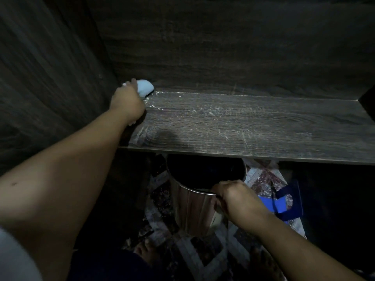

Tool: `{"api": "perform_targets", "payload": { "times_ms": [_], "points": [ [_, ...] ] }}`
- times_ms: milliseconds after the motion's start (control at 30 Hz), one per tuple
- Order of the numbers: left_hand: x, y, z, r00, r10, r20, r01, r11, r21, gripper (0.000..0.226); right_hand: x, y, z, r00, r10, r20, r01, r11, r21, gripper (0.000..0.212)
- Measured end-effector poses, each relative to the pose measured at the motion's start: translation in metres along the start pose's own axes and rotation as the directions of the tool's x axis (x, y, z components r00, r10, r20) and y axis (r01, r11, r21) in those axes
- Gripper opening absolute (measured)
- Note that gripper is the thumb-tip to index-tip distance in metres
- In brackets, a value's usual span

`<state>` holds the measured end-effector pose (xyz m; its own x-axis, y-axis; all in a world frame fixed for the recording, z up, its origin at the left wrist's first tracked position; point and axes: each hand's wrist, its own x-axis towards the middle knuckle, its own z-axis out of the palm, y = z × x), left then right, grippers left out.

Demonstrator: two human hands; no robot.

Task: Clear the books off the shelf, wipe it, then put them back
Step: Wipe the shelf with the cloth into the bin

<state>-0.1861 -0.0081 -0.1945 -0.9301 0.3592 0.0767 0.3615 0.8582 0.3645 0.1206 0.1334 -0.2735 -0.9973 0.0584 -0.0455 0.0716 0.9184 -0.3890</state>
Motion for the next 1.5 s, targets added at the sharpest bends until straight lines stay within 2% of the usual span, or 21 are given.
{"api": "perform_targets", "payload": {
  "times_ms": [67,100,167,200,233,300,367,467,533,600,733,767,833,933,1000,1067,1100,1167,1333,1400,1500],
  "points": [
    [-0.007,0.002,-0.005,0.995,0.082,-0.055,-0.089,0.986,-0.138,0.056,0.000,0.002,-0.001,1.000,0.002,-0.019,-0.002,1.000,0.019,0.003],
    [-0.010,0.002,-0.007,0.982,0.117,-0.146,-0.140,0.978,-0.156,0.056,0.000,0.002,-0.001,1.000,0.003,-0.021,-0.003,1.000,0.021,0.003],
    [-0.010,0.000,-0.010,0.911,0.167,-0.377,-0.198,0.979,-0.046,0.062,0.000,0.002,-0.001,1.000,-0.001,-0.028,0.002,1.000,0.027,0.004],
    [-0.008,-0.002,-0.011,0.881,0.186,-0.434,-0.193,0.981,0.030,0.065,0.000,0.003,0.000,0.999,-0.005,-0.036,0.006,1.000,0.030,0.004],
    [-0.005,-0.004,-0.011,0.875,0.210,-0.435,-0.183,0.978,0.105,0.068,0.000,0.002,0.000,0.999,-0.007,-0.043,0.008,1.000,0.027,0.004],
    [0.002,-0.012,-0.006,0.904,0.277,-0.325,-0.217,0.954,0.209,0.070,0.000,0.002,0.000,0.999,0.000,-0.048,0.001,1.000,0.025,0.004],
    [0.006,-0.022,0.006,0.918,0.339,-0.207,-0.298,0.932,0.205,0.065,0.000,0.003,-0.001,0.999,-0.001,-0.049,0.003,1.000,0.024,0.005],
    [0.004,-0.026,0.015,0.953,0.239,-0.188,-0.240,0.971,0.017,0.064,0.001,0.006,0.001,0.999,-0.005,-0.040,0.006,1.000,0.015,0.007],
    [-0.005,-0.021,0.016,0.969,0.168,-0.184,-0.177,0.983,-0.036,0.067,0.001,0.007,0.002,0.999,-0.002,-0.034,0.003,1.000,0.014,0.006],
    [-0.020,-0.008,0.017,0.963,0.195,-0.184,-0.210,0.975,-0.068,0.059,0.000,0.007,0.002,1.000,0.000,-0.031,0.000,1.000,0.013,0.006],
    [-0.052,0.022,0.032,0.945,0.315,-0.088,-0.327,0.894,-0.307,0.049,-0.002,0.005,0.000,0.999,0.002,-0.040,-0.002,1.000,0.009,0.007],
    [-0.056,0.027,0.036,0.935,0.336,-0.116,-0.355,0.867,-0.349,0.050,-0.002,0.005,-0.001,0.999,0.003,-0.040,-0.002,1.000,0.011,0.008],
    [-0.054,0.032,0.036,0.895,0.368,-0.252,-0.437,0.839,-0.324,0.055,-0.003,0.004,-0.001,0.999,-0.004,-0.033,0.005,1.000,0.020,0.010],
    [-0.029,0.029,0.023,0.806,0.446,-0.388,-0.525,0.842,-0.124,0.062,-0.004,0.006,-0.002,0.998,-0.014,-0.055,0.015,1.000,0.023,0.007],
    [-0.011,0.024,0.014,0.765,0.554,-0.329,-0.561,0.824,0.082,0.059,-0.004,0.008,-0.003,0.998,-0.011,-0.064,0.013,1.000,0.028,0.003],
    [0.002,0.021,0.014,0.730,0.667,-0.147,-0.636,0.743,0.210,0.055,-0.004,0.011,-0.003,0.997,-0.005,-0.071,0.008,0.999,0.044,0.004],
    [0.004,0.020,0.017,0.719,0.694,-0.040,-0.672,0.709,0.215,0.054,-0.005,0.013,-0.002,0.998,-0.003,-0.069,0.006,0.999,0.050,0.005],
    [0.005,0.019,0.028,0.727,0.679,0.107,-0.686,0.710,0.160,0.052,-0.005,0.018,0.000,0.998,0.004,-0.058,-0.002,0.999,0.047,0.007],
    [-0.001,0.021,0.035,0.781,0.608,0.144,-0.623,0.777,0.094,0.055,-0.008,0.023,0.001,0.999,0.012,-0.044,-0.011,0.999,0.039,0.013],
    [-0.010,0.024,0.035,0.787,0.601,0.139,-0.615,0.783,0.094,0.060,-0.011,0.024,0.002,0.999,0.026,-0.032,-0.025,0.999,0.042,0.014],
    [-0.027,0.031,0.038,0.772,0.617,0.155,-0.632,0.770,0.083,0.056,-0.013,0.026,0.004,0.999,0.033,-0.013,-0.033,0.998,0.054,0.014]
  ]
}}
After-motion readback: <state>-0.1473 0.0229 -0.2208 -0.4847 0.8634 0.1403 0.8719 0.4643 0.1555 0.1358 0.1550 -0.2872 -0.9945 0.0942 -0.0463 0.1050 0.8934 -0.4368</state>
